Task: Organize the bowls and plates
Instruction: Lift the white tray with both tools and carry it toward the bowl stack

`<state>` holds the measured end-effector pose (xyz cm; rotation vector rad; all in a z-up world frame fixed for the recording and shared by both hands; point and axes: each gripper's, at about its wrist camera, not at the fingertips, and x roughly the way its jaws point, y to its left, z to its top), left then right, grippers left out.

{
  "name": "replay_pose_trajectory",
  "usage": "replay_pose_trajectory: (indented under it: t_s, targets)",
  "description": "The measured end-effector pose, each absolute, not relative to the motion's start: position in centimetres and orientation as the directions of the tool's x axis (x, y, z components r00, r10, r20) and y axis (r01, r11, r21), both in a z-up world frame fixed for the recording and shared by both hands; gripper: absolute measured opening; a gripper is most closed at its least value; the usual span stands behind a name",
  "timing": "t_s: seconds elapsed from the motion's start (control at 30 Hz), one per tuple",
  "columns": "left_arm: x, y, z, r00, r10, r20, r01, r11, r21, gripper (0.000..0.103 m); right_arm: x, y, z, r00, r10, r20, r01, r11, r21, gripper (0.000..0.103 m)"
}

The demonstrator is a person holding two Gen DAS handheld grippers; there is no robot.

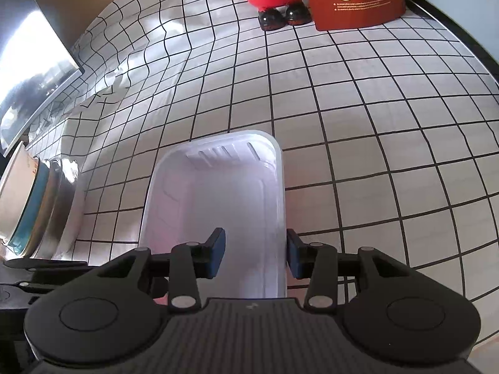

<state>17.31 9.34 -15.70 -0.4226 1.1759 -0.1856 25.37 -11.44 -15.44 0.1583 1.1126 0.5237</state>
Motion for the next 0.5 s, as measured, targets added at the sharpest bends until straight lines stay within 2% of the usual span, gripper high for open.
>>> replay_pose_trajectory:
  t_s: [0.2, 0.33, 0.5]
  targets:
    - [17.5, 9.3, -16.0, 0.369, -0.315, -0.874, -0.098, 0.922, -0.374, 0.023, 25.0, -11.0, -15.4, 0.336, 0.466, -0.819, -0.329, 0.873, 0.361, 0.042]
    - [17.7, 9.7, -16.1, 0.361, -0.305, -0.881, -0.132, 0.919, -0.372, 0.019, 24.8, -10.8, -15.3, 0.341, 0.449, -0.826, -0.328, 0.880, 0.343, 0.042]
    - [17.8, 8.5, -15.8, 0.349, -0.249, -0.903, -0.110, 0.947, -0.303, 0.018, 24.6, -10.7, -15.3, 0.348, 0.435, -0.830, -0.331, 0.886, 0.326, 0.042]
